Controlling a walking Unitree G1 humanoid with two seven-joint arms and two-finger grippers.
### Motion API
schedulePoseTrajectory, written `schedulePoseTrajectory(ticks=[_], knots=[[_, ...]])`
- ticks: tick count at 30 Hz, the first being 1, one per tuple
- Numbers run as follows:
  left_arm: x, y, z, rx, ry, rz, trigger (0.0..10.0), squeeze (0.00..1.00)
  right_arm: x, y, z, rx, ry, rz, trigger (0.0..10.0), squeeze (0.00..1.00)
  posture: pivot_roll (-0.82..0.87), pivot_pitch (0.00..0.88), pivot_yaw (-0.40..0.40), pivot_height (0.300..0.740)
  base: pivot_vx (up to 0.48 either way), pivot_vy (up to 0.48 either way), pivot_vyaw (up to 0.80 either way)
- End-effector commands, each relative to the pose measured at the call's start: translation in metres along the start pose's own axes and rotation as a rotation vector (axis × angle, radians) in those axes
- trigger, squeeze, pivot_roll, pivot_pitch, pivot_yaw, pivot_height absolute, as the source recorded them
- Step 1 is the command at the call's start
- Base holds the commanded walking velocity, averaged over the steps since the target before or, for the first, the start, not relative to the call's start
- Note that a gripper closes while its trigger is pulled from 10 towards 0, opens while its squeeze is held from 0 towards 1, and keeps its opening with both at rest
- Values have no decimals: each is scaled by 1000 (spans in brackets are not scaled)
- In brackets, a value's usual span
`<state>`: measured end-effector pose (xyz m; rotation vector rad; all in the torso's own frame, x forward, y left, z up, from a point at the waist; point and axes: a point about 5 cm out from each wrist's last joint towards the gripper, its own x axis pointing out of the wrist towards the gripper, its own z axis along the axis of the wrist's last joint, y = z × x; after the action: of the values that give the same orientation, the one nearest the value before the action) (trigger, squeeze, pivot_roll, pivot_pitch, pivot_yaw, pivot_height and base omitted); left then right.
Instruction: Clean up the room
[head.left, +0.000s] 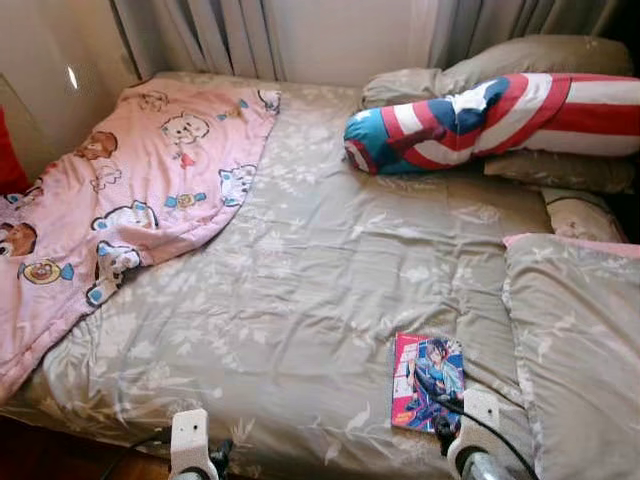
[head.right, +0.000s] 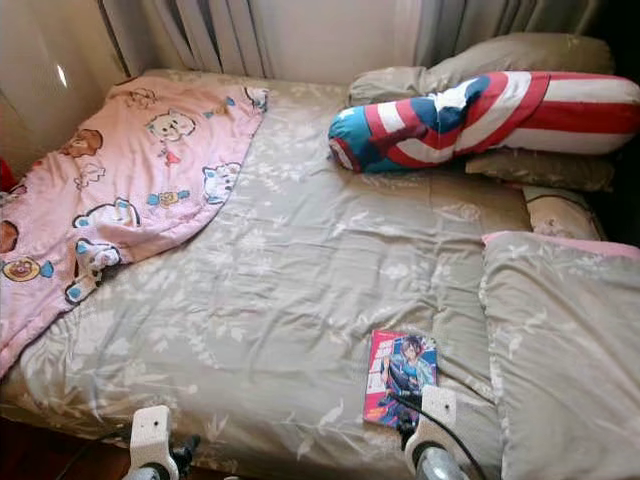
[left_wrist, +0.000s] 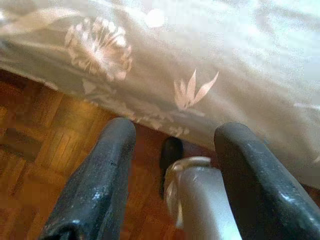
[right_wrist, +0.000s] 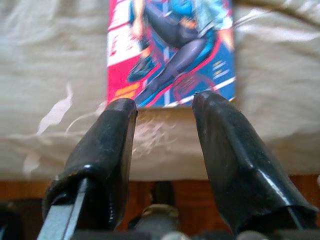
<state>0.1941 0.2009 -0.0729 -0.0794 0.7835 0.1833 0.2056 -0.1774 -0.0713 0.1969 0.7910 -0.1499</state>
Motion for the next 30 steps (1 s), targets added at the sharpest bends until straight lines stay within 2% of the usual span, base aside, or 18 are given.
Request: schedulePoseTrajectory(ticks=[1, 7, 14, 24, 30], knots=[[-3, 4, -13, -4, 52, 24, 10000, 0, -3, 0, -11, -16, 44, 5, 10000, 0, 59, 50, 0, 740, 0, 0, 0], [-2, 6, -8, -9, 33, 15, 10000, 0, -6, -4, -23, -38, 79, 1, 10000, 0, 54, 43, 0, 740, 0, 0, 0], [-1, 4, -2, 6, 8, -5, 10000, 0, -6, -5, -19, -56, 59, 17, 10000, 0, 60, 78, -9, 740, 0, 0, 0], [-2, 7, -6, 0, 24, 10, 10000, 0, -4, 4, -18, -51, 52, 42, 10000, 0, 70, 114, 2, 740, 0, 0, 800], [-1, 8, -3, -1, 24, 11, 10000, 0, -5, 7, -21, -28, 63, 44, 10000, 0, 74, 120, 6, 740, 0, 0, 67]])
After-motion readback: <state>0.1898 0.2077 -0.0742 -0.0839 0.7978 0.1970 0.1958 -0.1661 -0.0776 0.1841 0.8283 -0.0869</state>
